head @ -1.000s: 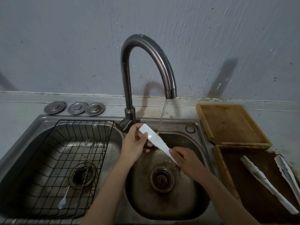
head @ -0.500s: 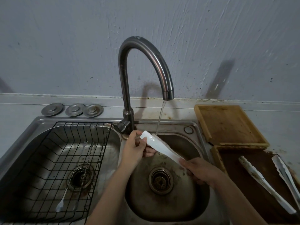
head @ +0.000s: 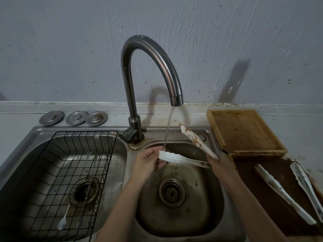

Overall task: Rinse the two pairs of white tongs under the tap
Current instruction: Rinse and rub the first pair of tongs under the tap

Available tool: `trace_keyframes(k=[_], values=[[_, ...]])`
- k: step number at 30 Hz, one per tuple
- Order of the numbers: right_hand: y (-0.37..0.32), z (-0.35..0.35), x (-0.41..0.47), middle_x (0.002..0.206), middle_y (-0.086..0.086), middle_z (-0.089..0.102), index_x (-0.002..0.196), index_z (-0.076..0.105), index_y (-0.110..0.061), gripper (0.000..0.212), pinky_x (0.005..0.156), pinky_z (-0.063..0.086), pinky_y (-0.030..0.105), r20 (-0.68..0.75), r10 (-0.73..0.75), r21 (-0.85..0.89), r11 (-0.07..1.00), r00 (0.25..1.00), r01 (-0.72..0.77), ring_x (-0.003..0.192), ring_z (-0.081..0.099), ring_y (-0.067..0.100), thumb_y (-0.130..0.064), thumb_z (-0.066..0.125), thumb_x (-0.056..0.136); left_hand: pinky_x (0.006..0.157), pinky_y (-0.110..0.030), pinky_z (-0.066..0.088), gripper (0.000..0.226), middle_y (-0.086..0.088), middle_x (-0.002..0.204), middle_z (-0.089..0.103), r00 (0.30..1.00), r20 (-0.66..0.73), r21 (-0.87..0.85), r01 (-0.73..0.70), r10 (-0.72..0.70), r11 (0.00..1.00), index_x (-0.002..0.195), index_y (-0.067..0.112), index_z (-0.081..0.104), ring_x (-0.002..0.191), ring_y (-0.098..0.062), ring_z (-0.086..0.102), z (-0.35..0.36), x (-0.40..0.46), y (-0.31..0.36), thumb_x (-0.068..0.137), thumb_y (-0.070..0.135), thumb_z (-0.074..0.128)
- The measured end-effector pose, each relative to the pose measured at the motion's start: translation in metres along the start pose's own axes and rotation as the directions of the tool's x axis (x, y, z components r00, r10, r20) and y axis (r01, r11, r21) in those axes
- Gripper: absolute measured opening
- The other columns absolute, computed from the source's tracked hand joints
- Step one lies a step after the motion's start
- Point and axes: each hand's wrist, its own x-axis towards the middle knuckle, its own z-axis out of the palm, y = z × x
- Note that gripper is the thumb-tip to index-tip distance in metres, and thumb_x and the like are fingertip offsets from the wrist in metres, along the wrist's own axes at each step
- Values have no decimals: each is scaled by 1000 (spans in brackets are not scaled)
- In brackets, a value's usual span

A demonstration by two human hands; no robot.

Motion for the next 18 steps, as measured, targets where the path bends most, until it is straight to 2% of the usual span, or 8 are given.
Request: trace_keyframes(k=[3,5,8,11,14,18], values=[[5,4,-2,88,2,56,117,53,-7,27,55,36,25,-17,-29,21,999,999,29,76,51,12,-22,50,95,57,-15,54,22,-5,77,71,999,-48,48,-22,24,999,103,0,66,65,-8,66,2,1,2,95,2,46],[6,7,-6,93,0,56,118,53,-9,26,60,39,24,10,-47,39,998,999,46,81,52,11,-18,51,94,53,-13,50,20,-2,70,69,987,-111,191,-93,115,977,99,1,68,54,-1,63,3,2,4,92,-1,49],[6,14,-10,105,12,61,107,57,-10,16,76,46,35,57,-72,50,996,996,69,89,55,19,-17,52,93,53,-13,47,18,-1,70,65,951,-171,361,-183,258,915,94,7,71,45,6,58,3,5,8,84,-2,59],[3,20,-16,101,17,64,93,59,-17,5,67,47,34,75,-120,54,992,990,116,82,58,21,-19,54,92,55,-10,49,18,6,69,69,912,-198,462,-236,359,855,86,12,73,51,8,60,4,2,17,76,-1,67],[4,26,-20,95,13,68,97,63,-15,13,70,52,40,123,-142,89,987,982,132,83,63,27,-23,55,92,49,-2,43,18,10,68,68,884,-191,511,-283,428,812,80,16,71,52,12,59,6,-4,29,73,0,69],[3,31,-24,80,-1,61,93,59,-18,12,59,40,22,169,-182,137,978,969,159,73,55,12,-20,48,96,50,-1,41,16,12,69,66,869,-156,575,-306,469,758,81,16,71,58,5,60,8,-8,36,74,2,69]])
